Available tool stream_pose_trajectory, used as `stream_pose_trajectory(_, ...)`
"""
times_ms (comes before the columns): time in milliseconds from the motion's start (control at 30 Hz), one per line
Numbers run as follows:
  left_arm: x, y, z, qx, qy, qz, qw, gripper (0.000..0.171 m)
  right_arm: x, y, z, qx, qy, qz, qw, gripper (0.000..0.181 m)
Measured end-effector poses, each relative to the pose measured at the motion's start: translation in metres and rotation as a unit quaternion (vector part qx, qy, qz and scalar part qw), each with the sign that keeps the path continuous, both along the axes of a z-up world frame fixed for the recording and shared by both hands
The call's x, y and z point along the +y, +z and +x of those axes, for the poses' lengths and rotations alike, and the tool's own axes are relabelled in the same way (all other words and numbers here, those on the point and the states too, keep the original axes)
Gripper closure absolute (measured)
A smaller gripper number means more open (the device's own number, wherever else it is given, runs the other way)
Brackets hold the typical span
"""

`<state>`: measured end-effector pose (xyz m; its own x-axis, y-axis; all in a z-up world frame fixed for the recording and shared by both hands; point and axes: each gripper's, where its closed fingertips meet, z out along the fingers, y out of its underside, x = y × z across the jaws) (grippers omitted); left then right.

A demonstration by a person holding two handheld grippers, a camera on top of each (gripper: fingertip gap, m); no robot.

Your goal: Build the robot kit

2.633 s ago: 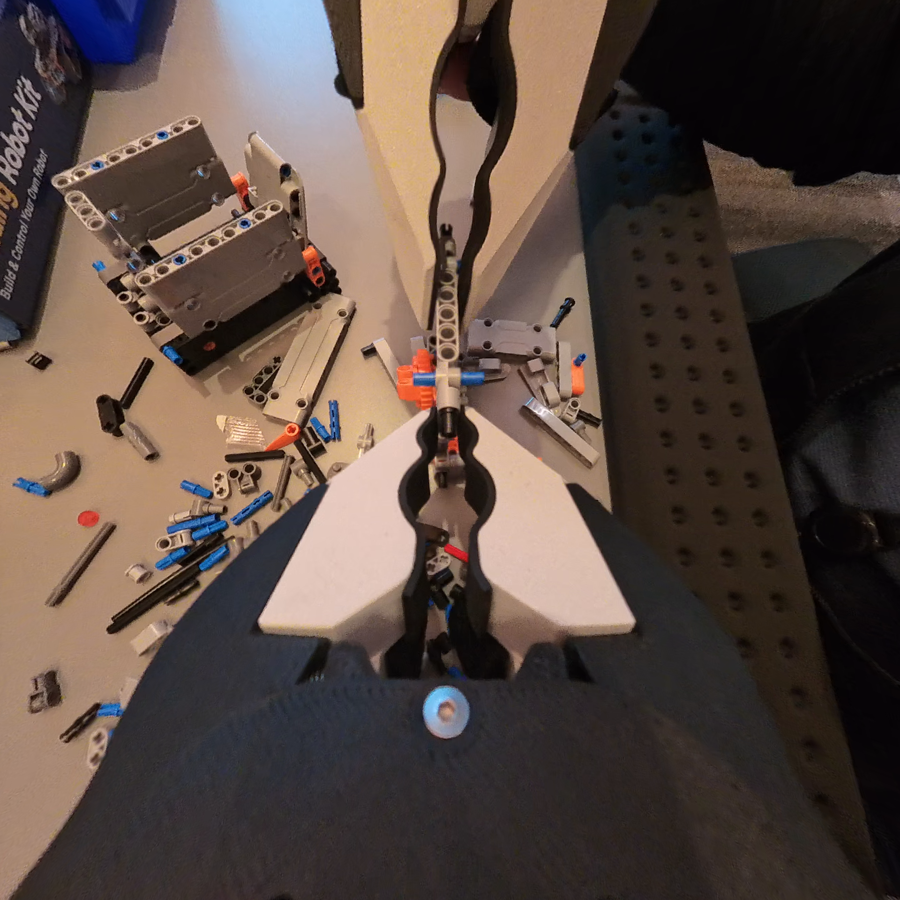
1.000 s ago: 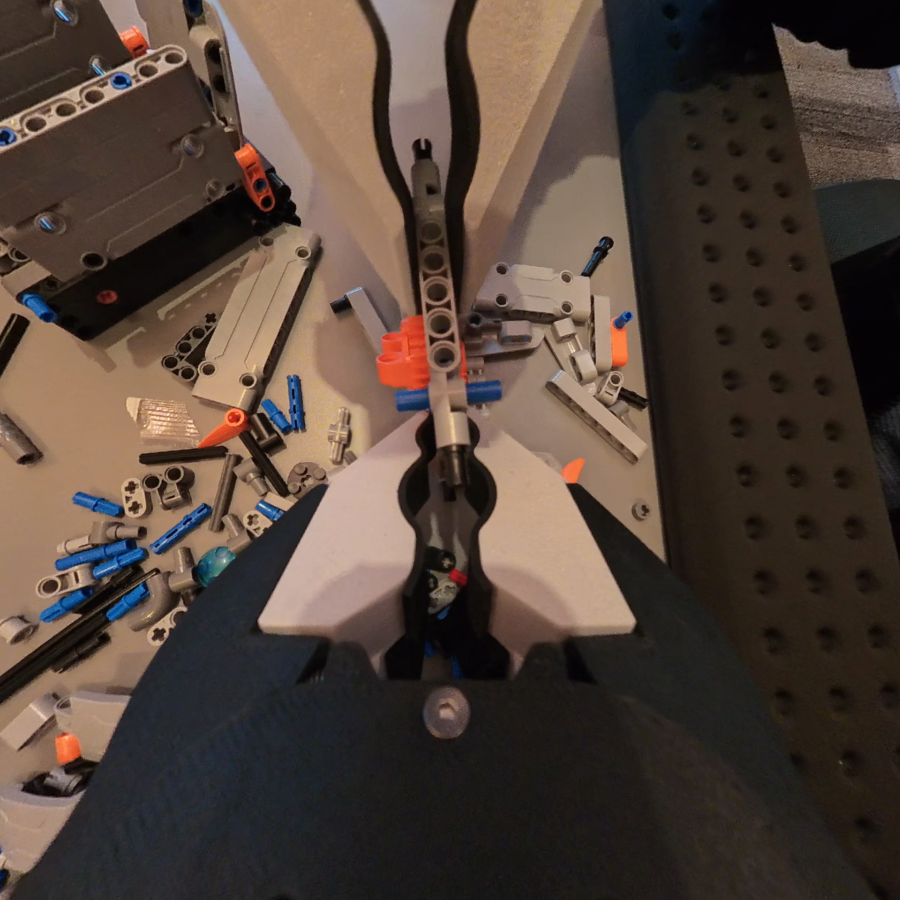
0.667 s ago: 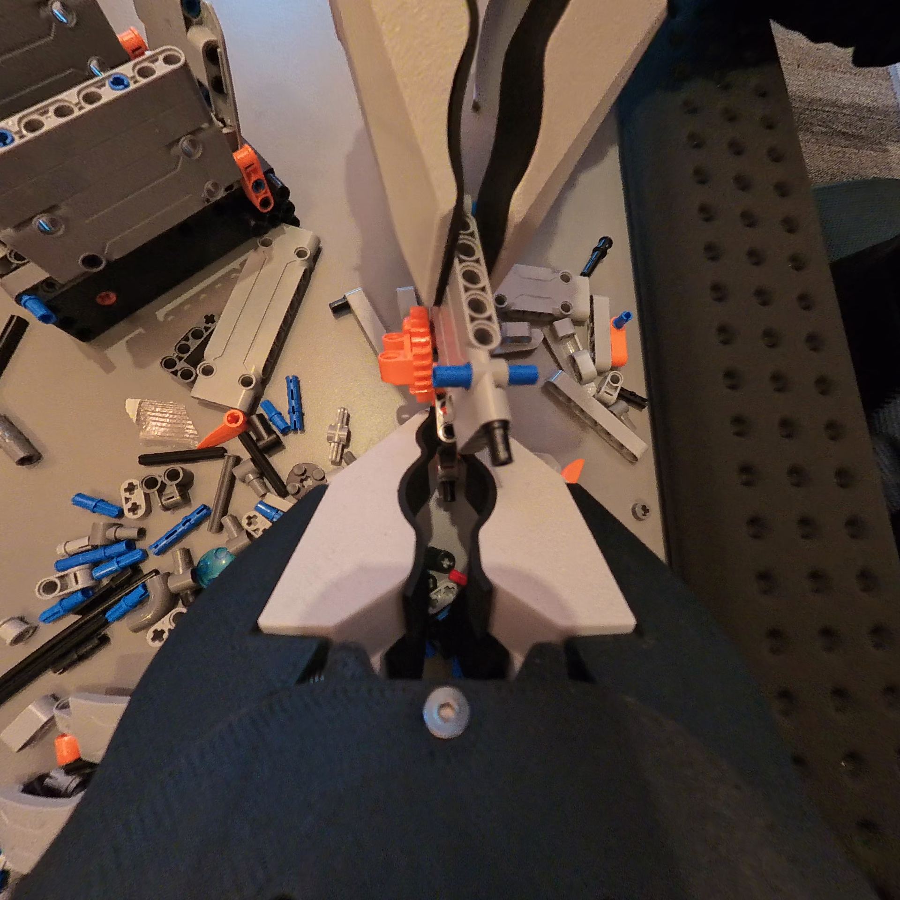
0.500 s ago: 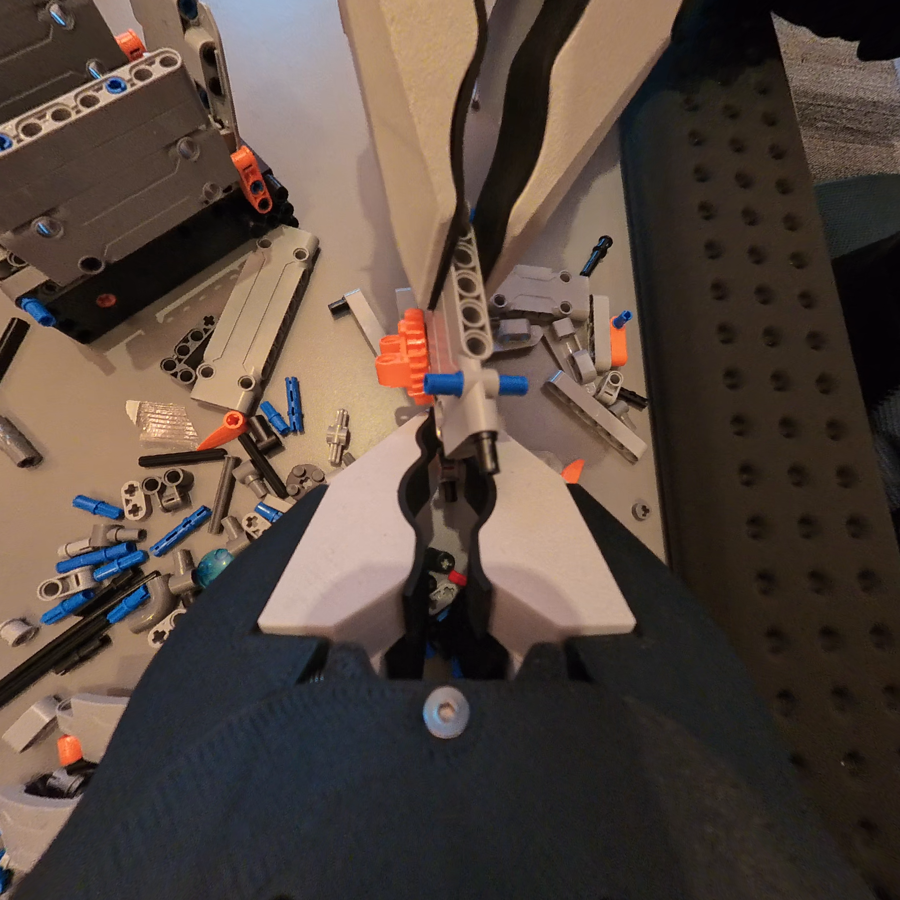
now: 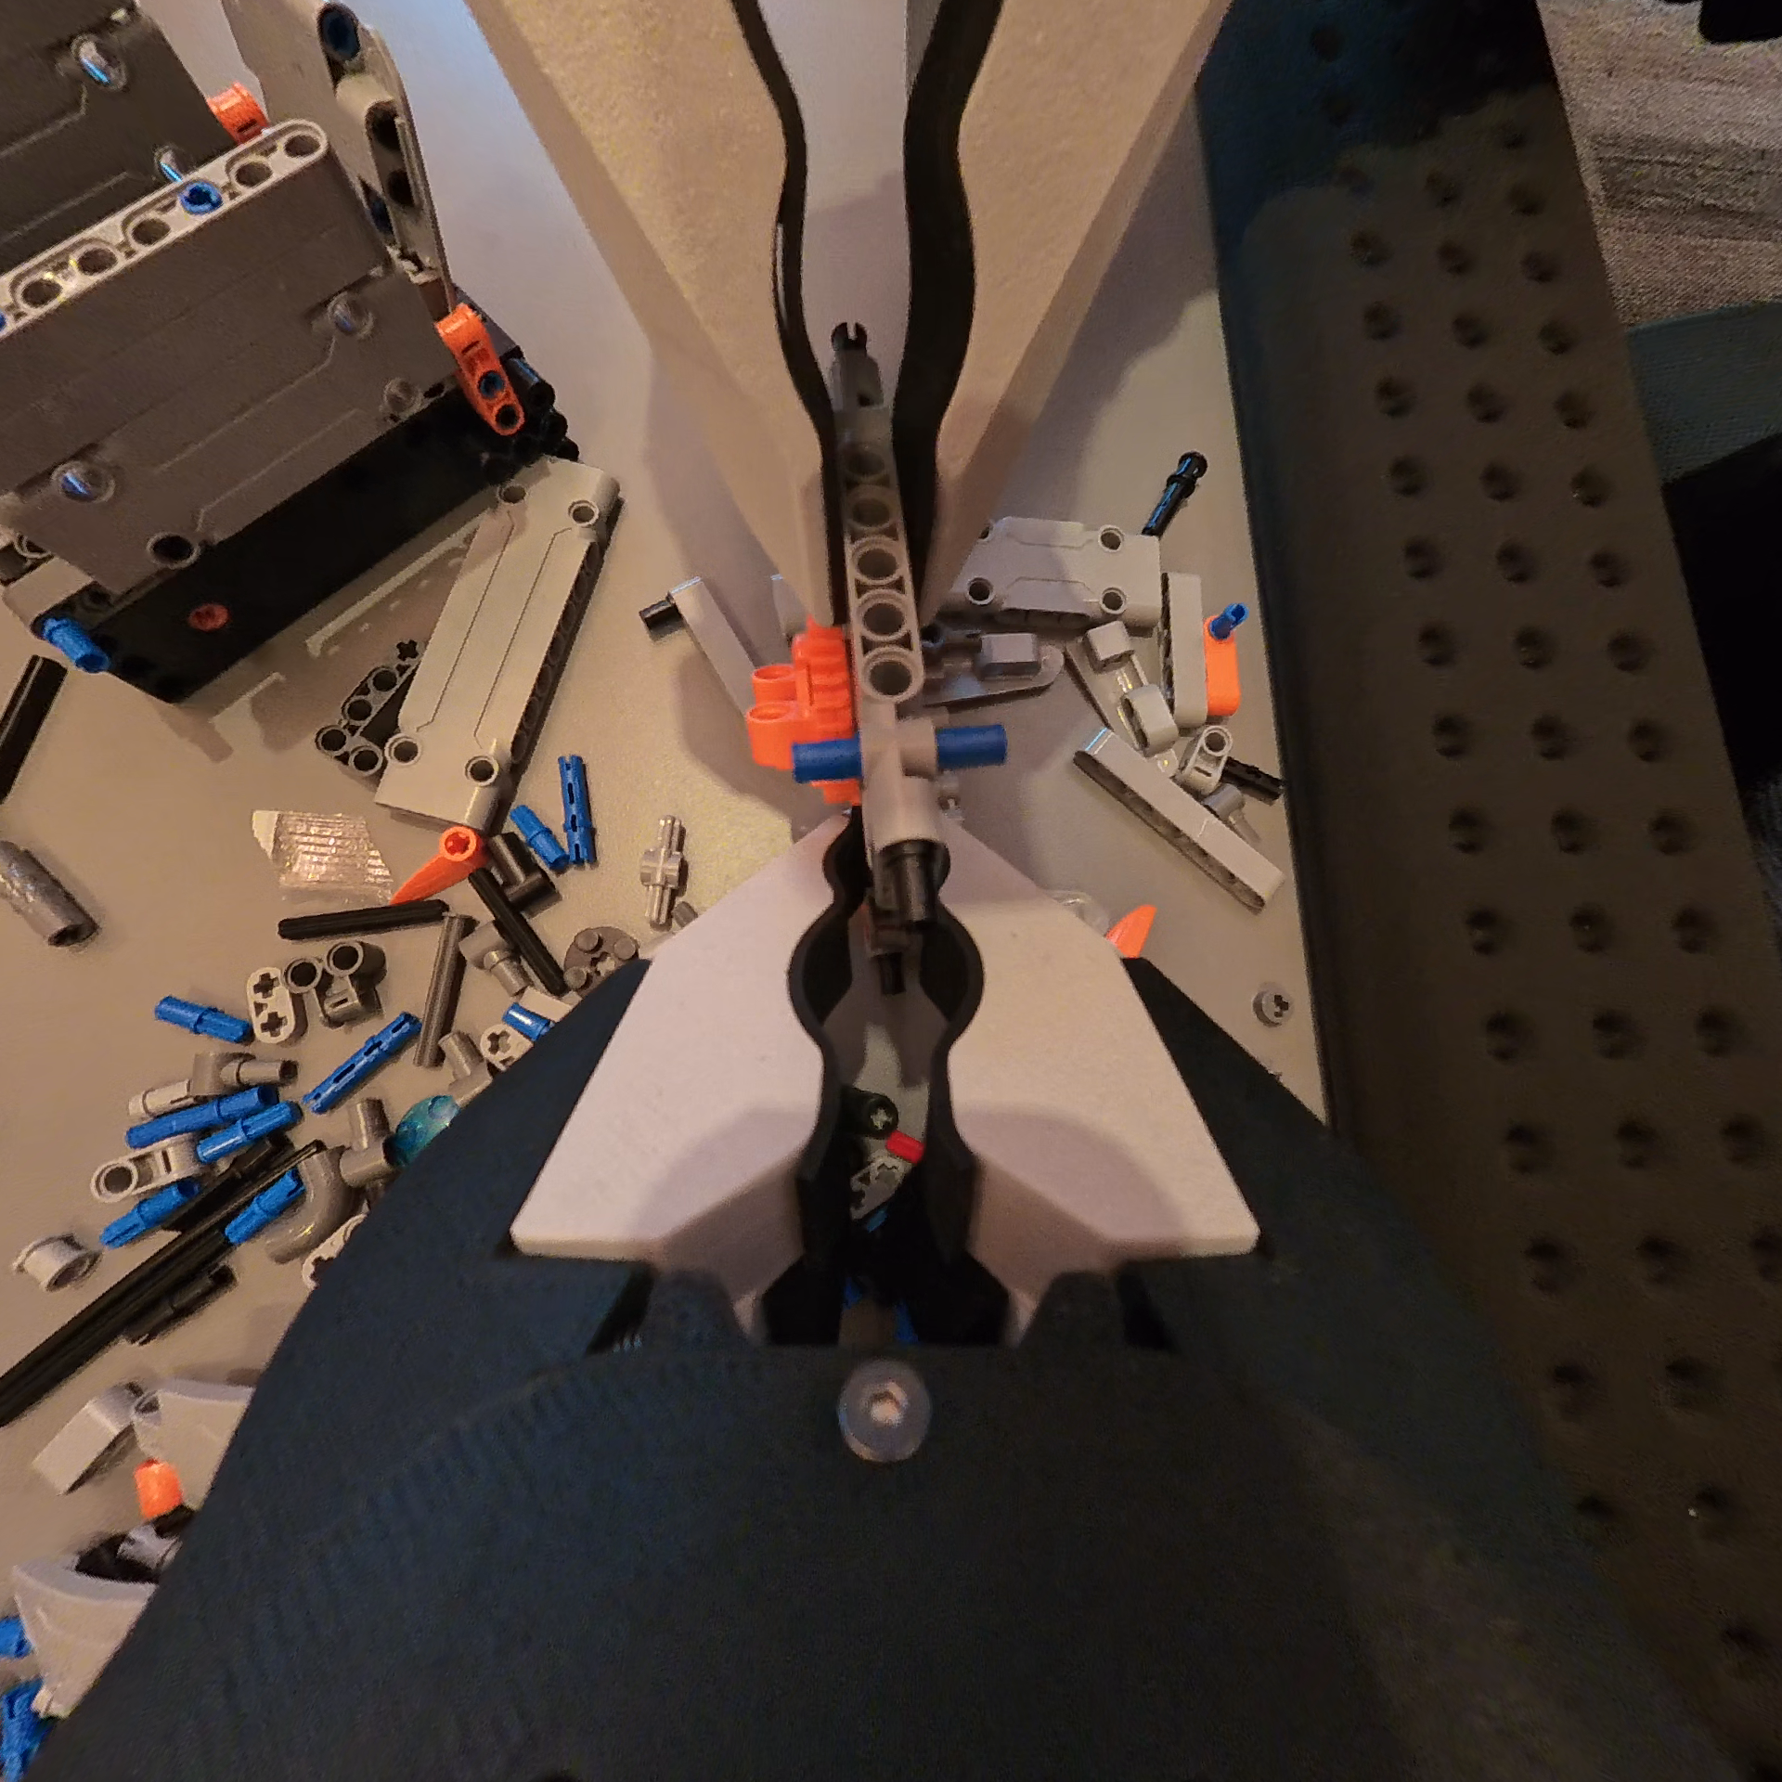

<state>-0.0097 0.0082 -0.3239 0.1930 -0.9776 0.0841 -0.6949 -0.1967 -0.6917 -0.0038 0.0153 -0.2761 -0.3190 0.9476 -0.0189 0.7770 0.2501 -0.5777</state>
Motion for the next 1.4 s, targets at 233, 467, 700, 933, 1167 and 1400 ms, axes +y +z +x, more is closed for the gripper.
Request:
stream_pose_trajectory(233,0.0004,0.0000,0.0004,-0.001,-0.002,0.006,1.000,0.167,0.0010,0.0002,-0.0004,-0.014,-0.026,-0.087,0.996,0.175)
stream_pose_trajectory(467,0.0008,-0.0001,0.0011,0.000,0.000,0.010,1.000,0.166,0.0011,0.0009,-0.0005,-0.029,-0.015,-0.062,0.998,0.176)
stream_pose_trajectory(700,-0.0008,-0.0004,0.0051,-0.001,-0.006,0.011,1.000,0.166,-0.0016,-0.0016,-0.0075,0.012,-0.013,-0.017,1.000,0.171)
stream_pose_trajectory(933,-0.0010,-0.0003,0.0063,0.004,-0.008,0.016,1.000,0.167,-0.0025,-0.0028,-0.0052,-0.010,-0.002,0.018,1.000,0.171)
stream_pose_trajectory(1167,0.0007,-0.0004,0.0076,0.017,-0.002,0.029,0.999,0.167,0.0000,-0.0044,-0.0034,-0.074,-0.005,0.006,0.997,0.171)
stream_pose_trajectory(1400,-0.0004,-0.0001,0.0081,0.001,0.004,0.009,1.000,0.167,-0.0018,-0.0033,-0.0035,-0.047,-0.007,-0.004,0.999,0.171)
